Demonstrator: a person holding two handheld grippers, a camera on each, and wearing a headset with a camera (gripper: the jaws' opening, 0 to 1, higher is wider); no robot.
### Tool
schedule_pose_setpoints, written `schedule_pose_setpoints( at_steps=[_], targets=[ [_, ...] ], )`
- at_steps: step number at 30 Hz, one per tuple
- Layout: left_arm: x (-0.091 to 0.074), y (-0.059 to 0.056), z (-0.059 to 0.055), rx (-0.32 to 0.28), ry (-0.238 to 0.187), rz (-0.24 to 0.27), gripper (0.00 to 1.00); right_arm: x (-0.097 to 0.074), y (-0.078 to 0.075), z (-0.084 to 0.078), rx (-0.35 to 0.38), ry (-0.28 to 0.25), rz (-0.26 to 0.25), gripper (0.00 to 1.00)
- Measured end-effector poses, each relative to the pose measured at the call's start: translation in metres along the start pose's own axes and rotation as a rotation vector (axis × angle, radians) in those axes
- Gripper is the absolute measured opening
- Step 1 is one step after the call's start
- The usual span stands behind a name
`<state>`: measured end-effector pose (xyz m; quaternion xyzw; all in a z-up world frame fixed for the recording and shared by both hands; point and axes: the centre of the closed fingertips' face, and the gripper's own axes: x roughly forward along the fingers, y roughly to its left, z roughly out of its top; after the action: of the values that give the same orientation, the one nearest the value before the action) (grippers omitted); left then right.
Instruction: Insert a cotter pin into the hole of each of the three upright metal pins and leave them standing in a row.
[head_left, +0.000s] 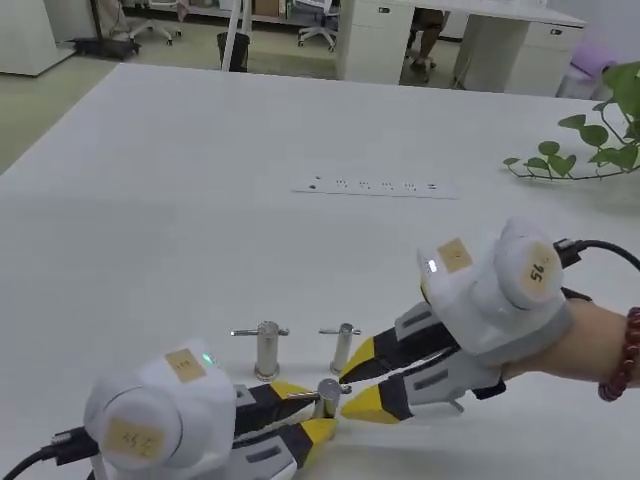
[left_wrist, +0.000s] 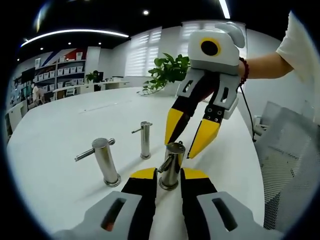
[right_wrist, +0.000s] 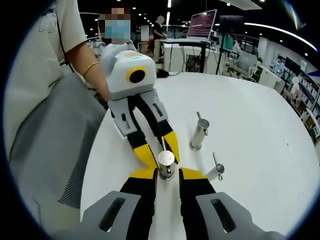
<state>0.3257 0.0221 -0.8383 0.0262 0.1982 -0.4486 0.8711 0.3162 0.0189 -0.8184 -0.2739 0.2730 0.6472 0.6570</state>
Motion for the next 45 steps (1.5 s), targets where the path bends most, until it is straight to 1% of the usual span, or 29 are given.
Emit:
schedule_pose_setpoints(
  at_steps=[5,9,17,23,25,29,35,40,45],
  targets=[
    [-0.007,-0.002,-0.002,0.012,0.011,-0.008,0.23,0.005,0.003,0.007,0.003,-0.020,-0.002,0.22],
    [-0.013,-0.006,-0.003,0.027,0.015,-0.015,0.27,0.010,0.002,0.008,0.010,-0.024,-0.003,0.22],
    [-0.022,-0.005,0.001,-0.008,-0.016,-0.009,0.34,0.015,0.000,0.010,0.022,-0.035,-0.010,0.21],
    [-0.031,-0.004,0.004,-0.014,-0.033,-0.004,0.38,0.018,0.002,0.010,0.017,-0.041,-0.007,0.16],
    [-0.034,-0.004,0.005,-0.016,-0.036,-0.003,0.39,0.018,0.002,0.010,0.009,-0.041,-0.010,0.15],
    [-0.042,-0.005,0.008,-0.017,-0.050,0.003,0.42,0.018,0.001,0.010,0.016,-0.049,-0.016,0.15],
    [-0.053,-0.004,0.013,-0.020,-0.072,0.021,0.45,0.018,0.000,0.011,0.026,-0.063,-0.026,0.14],
    [-0.062,-0.002,0.020,-0.019,-0.094,0.046,0.48,0.016,-0.001,0.010,0.029,-0.067,-0.037,0.13],
    [-0.070,-0.001,0.023,-0.013,-0.102,0.067,0.50,0.009,-0.005,0.010,0.043,-0.084,-0.053,0.13]
  ],
)
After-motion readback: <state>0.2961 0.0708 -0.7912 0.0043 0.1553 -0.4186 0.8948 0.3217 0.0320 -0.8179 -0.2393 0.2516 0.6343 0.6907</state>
